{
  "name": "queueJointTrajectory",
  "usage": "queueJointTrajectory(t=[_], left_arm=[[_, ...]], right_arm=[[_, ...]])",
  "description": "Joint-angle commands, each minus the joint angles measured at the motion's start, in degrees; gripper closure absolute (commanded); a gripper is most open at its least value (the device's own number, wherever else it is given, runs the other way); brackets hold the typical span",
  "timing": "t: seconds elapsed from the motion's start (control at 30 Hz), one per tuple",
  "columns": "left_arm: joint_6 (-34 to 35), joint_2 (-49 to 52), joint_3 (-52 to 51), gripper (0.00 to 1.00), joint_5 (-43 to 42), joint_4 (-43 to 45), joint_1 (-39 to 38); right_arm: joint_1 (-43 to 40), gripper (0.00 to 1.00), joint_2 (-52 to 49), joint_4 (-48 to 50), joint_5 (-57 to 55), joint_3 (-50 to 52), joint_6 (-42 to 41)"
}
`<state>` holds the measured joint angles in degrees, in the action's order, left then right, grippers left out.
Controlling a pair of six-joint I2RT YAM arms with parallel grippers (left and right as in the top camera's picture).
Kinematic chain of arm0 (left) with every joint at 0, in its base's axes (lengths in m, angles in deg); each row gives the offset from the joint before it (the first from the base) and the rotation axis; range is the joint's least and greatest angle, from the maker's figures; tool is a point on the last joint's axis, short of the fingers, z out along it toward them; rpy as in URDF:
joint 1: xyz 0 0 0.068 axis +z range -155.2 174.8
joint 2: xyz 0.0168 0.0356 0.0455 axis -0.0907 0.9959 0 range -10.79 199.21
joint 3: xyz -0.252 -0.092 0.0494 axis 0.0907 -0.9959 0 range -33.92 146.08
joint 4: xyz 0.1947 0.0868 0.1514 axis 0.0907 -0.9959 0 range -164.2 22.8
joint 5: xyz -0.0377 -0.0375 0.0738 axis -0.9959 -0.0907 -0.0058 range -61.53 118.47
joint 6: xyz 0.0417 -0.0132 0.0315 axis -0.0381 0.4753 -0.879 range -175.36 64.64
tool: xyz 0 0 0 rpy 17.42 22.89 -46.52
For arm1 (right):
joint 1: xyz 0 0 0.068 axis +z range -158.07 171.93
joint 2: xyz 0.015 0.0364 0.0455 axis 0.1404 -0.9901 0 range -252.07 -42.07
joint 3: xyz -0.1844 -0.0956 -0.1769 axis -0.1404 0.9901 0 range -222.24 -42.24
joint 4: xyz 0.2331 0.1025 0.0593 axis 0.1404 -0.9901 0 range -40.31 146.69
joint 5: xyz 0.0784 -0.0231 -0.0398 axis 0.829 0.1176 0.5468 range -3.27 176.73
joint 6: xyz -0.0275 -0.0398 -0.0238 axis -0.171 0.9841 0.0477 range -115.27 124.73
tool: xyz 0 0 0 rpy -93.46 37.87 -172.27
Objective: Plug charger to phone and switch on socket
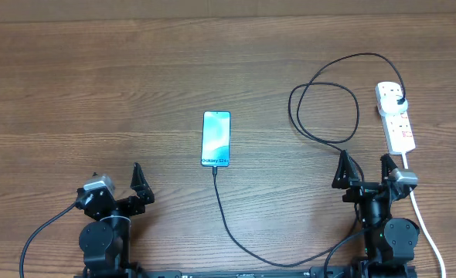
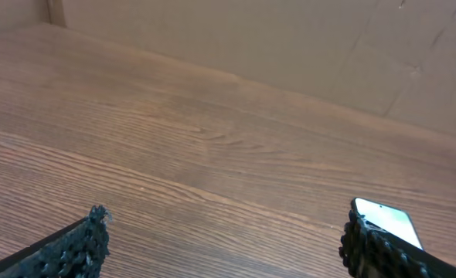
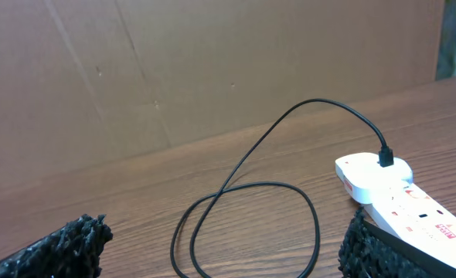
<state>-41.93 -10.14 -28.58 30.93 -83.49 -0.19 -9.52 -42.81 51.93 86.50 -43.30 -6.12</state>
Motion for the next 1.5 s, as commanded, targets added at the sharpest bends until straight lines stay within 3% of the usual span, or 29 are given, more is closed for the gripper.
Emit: queueJointTrajectory(t=[0.0, 0.53, 0.77, 1.47], left_arm=[[-2.7, -0.3, -0.3, 0.01, 1.2, 0.1, 0.2], [-3.1, -0.3, -0.6, 0.0, 0.7, 1.0, 0.2], [-3.6, -0.4, -5.1, 0.0, -1.1, 12.1, 0.2], [-10.5, -0.4, -5.1, 0.0, -2.1, 11.8, 0.2]], right_arm=[[0.1, 0.0, 0.5, 0.1, 0.3, 0.6, 0.3], [0.1, 0.0, 0.5, 0.0, 0.3, 0.6, 0.3], [0.1, 0.0, 0.5, 0.0, 0.3, 0.6, 0.3], [0.1, 0.0, 0.5, 0.1, 0.3, 0.6, 0.3]])
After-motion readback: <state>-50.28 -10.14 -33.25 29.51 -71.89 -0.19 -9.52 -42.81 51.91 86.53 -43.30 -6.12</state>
